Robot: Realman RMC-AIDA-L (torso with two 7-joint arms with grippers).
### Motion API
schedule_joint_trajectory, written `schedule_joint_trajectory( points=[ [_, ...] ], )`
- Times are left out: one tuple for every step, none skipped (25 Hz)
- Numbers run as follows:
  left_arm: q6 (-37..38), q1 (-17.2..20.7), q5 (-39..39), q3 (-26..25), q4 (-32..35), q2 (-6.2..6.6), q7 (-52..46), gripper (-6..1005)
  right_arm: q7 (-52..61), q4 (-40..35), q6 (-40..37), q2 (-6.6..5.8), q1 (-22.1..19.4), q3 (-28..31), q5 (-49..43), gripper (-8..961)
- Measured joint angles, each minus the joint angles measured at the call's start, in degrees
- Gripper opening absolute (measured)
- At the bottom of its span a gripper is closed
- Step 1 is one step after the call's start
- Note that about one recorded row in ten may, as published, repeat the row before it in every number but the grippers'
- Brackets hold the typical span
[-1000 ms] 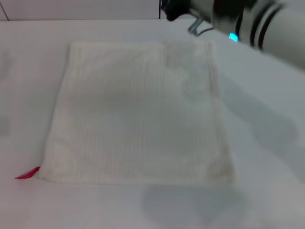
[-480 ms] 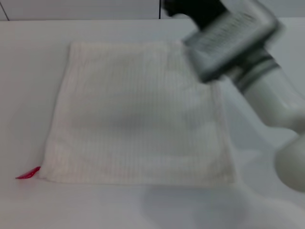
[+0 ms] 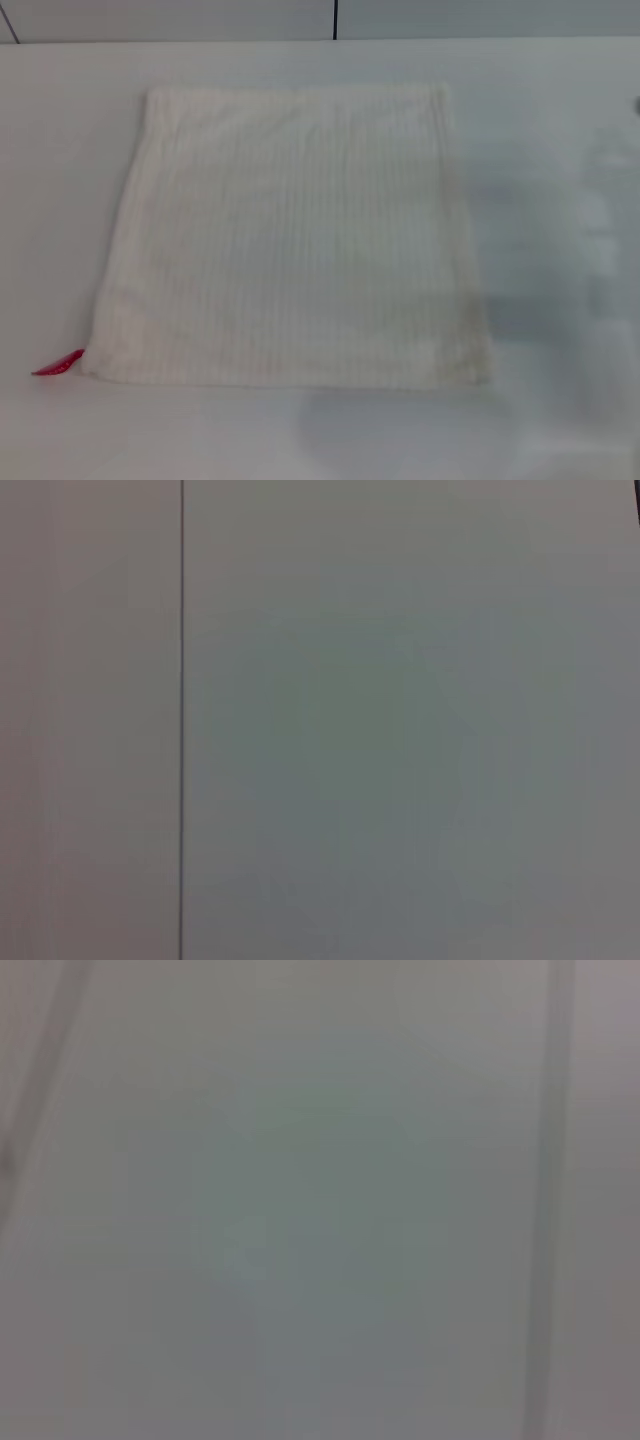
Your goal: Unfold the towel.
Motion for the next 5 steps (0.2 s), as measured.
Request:
schedule_joint_trajectory(
  points=[
    [0.47,-0.26,-0.02,-0.24,1.17,-0.05,-0.01,840,0.26,0.16,0.69,0.03,-0.92,0.11,1.39,4],
    [0.47,-0.26,-0.02,-0.24,1.17,-0.05,-0.01,840,0.43,0.26,1.11,0.07,-1.75,0.14,2.39,6],
    [1.46,-0.39,-0.02,-0.39,2.13,-0.12,-0.01,840,0.56,0.33,1.34,0.09,-2.37,0.13,3.15,8],
    [3.17,-0.67,-0.01,-0.26,3.48,-0.17,-0.03,840,1.51,0.85,1.29,0.14,-2.81,-0.06,4.49,8],
    [3.68,-0.73,-0.02,-0.2,3.78,-0.18,-0.03,840,1.51,0.85,1.29,0.14,-2.81,-0.06,4.49,8]
  ],
)
